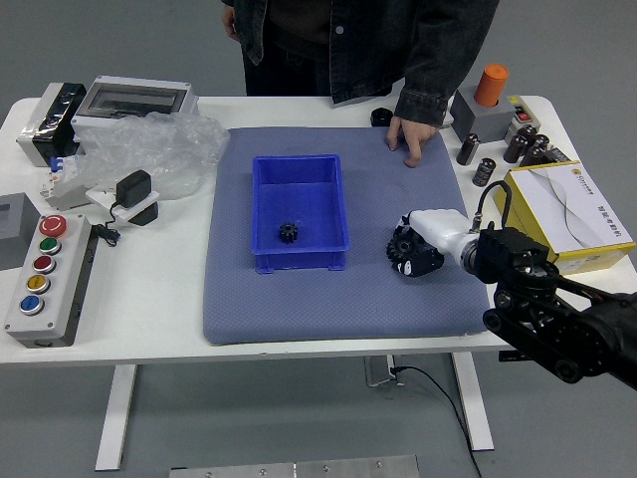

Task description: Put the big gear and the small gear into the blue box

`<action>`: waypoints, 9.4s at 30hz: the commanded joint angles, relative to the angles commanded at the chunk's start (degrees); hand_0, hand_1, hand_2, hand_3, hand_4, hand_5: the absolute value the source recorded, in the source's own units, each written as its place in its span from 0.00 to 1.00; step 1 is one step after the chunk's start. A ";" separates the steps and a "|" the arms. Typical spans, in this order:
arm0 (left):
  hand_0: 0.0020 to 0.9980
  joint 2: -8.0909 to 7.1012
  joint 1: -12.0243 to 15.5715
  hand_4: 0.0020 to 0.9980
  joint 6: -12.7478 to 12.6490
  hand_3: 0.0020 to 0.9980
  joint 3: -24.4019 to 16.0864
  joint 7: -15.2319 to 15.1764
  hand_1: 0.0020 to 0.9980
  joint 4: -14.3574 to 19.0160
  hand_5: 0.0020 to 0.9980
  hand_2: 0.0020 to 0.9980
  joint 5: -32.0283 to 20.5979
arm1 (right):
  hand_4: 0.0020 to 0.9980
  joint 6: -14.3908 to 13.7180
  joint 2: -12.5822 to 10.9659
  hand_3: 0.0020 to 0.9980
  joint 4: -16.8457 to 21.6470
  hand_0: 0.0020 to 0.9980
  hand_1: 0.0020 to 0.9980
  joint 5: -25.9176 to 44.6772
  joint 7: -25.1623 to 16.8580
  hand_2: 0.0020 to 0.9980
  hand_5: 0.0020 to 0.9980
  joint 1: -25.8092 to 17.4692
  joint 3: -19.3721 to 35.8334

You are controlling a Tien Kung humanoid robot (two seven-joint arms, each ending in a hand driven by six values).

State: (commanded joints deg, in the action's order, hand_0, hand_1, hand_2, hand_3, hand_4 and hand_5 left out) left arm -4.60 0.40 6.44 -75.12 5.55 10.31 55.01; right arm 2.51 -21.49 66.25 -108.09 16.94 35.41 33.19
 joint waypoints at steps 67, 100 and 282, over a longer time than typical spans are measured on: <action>0.85 0.27 0.38 0.58 -0.04 0.84 -0.42 0.15 0.80 0.00 0.06 0.80 0.57 | 0.95 -4.77 15.10 1.00 0.81 0.81 0.78 1.23 -1.44 0.95 0.44 4.47 8.32; 0.85 0.14 0.33 0.58 -0.05 0.84 -0.35 0.08 0.80 0.00 0.06 0.80 0.33 | 0.84 -11.07 1.06 0.95 1.37 0.90 0.84 41.64 -25.94 0.96 0.67 -6.55 16.55; 0.83 -6.24 -0.02 0.67 -0.13 0.93 18.54 -2.84 0.82 0.00 0.06 0.89 -9.09 | 0.82 -7.53 -2.53 0.88 -0.54 0.86 0.81 74.45 -29.86 0.91 0.61 -13.91 33.37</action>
State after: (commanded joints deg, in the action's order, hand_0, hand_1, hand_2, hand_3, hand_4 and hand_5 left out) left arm -10.84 0.38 6.31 -56.58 2.70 10.31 45.92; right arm -5.02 -24.02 65.72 -33.64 -12.93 21.50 66.56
